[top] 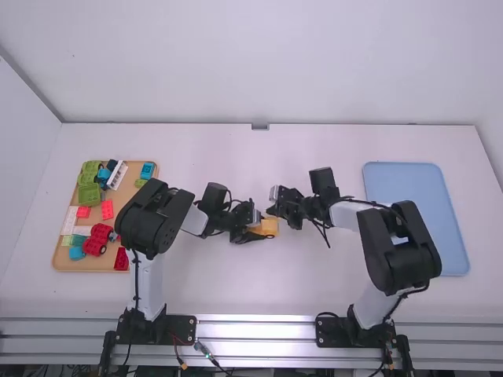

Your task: Assemble lego blocks to make yellow taxi

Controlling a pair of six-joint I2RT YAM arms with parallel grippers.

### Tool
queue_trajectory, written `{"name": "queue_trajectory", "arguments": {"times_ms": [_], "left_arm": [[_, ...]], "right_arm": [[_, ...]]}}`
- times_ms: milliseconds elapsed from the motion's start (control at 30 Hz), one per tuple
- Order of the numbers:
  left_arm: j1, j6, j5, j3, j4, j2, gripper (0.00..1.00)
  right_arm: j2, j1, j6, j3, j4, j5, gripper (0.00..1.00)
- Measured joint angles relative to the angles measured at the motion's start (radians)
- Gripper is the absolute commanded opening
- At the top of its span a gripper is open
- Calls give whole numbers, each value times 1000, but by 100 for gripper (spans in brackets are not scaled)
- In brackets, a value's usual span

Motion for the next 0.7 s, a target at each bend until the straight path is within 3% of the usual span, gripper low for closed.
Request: {"name": "queue_trajectory", "arguments": {"times_ms": [67,100,200,267,367,533,700], "left_arm": [[0,0,-4,10,-10,0,50],[0,-2,-11,19,-21,0,54],[0,-2,-17,37,-47,0,70],[0,-3,-21,47,-64,0,88],[0,-6,-23,60,-80,0,99],[2,-5,-22,71,-106,0,99],[8,2,-6,127,-242,-3,99]], "right_arm": [[-41,-7,0,16,-11,0,94],[-86,-11,0,23,-38,5,99],[-159,-12,-4,23,-90,32,99],[-183,-12,-2,23,-105,53,99],[-191,-6,-3,23,-121,93,99],[-191,-5,0,23,-125,122,99],[-190,-5,0,23,-116,137,99]]}}
